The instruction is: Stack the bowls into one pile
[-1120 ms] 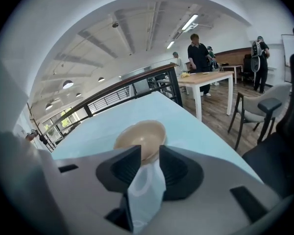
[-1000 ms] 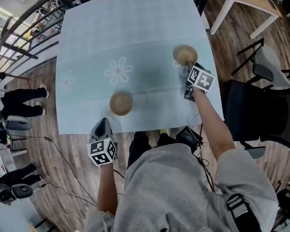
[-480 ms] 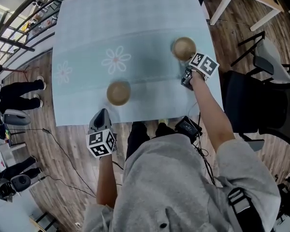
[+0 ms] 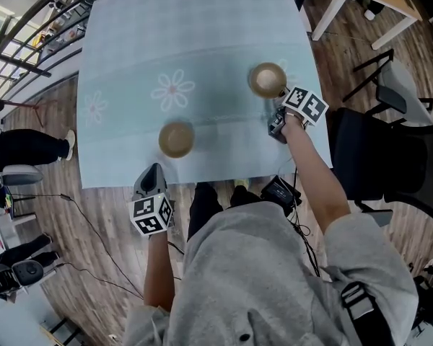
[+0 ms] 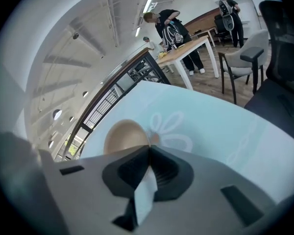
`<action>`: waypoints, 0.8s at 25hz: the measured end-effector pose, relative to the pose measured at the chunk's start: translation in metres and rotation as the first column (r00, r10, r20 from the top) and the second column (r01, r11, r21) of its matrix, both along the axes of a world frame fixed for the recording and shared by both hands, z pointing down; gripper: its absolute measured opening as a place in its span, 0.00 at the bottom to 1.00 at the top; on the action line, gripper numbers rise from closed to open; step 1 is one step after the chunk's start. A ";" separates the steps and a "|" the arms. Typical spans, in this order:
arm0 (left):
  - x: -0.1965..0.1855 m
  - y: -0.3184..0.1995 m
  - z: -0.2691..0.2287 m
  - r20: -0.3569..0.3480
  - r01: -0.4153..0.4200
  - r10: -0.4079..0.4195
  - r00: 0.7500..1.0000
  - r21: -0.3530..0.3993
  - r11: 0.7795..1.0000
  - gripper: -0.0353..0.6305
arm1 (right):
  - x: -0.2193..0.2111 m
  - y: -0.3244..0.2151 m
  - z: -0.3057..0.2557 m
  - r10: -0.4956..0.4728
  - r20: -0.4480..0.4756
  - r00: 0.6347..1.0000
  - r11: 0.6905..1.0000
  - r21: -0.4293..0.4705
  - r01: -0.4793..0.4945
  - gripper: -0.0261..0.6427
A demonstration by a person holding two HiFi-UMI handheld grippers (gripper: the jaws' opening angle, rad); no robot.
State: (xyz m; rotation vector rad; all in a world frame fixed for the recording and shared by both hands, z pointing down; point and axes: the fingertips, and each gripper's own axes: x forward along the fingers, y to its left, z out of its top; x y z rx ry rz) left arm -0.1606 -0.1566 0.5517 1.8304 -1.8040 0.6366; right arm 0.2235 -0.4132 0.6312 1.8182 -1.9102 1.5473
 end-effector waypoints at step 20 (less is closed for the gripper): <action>-0.004 -0.006 0.000 -0.044 -0.092 0.094 0.995 0.047 0.995 0.08 | -0.092 0.085 -0.054 -0.221 0.082 0.972 0.975 0.013 0.221 0.09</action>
